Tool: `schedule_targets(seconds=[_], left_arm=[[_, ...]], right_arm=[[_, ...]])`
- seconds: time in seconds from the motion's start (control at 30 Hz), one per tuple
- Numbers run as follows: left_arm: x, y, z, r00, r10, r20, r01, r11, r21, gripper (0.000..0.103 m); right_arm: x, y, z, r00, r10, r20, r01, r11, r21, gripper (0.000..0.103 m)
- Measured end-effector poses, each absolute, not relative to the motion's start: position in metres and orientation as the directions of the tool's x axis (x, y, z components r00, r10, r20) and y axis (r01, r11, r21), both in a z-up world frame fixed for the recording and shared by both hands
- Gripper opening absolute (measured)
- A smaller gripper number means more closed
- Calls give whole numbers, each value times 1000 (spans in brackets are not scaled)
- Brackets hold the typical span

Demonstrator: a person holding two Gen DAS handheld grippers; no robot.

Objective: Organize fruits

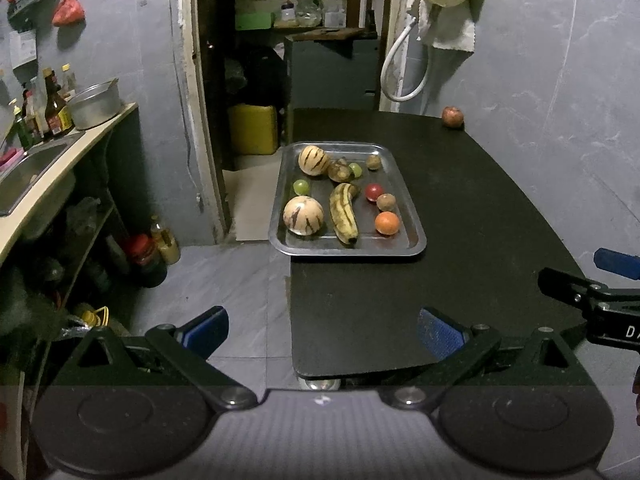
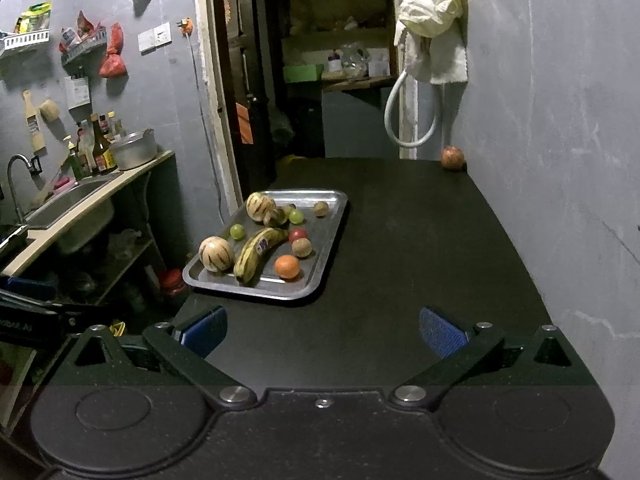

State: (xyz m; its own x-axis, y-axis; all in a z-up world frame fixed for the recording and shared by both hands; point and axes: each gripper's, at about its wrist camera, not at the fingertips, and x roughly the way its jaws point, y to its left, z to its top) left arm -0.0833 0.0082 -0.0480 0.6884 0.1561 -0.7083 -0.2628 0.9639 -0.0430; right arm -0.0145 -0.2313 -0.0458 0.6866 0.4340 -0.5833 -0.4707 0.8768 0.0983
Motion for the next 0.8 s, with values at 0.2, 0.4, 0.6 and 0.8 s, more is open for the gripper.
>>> schedule_targets(seconds=[0.2, 0.4, 0.6, 0.8], left_arm=[[-91, 14, -54, 690, 136, -711, -236, 971, -43, 102], [-86, 30, -64, 693, 89, -716, -206, 976, -77, 102], [-81, 42, -74, 703, 57, -709, -172, 981, -91, 102], [-77, 52, -76, 712, 36, -701, -148, 984, -100, 102]], right_arm=[[-18, -224, -49, 695, 423, -582, -448, 887, 109, 102], [-25, -214, -55, 737, 392, -551, -416, 905, 87, 102], [-27, -205, -58, 754, 353, -554, -378, 923, 73, 102], [-28, -196, -62, 757, 337, -559, -363, 929, 68, 102]])
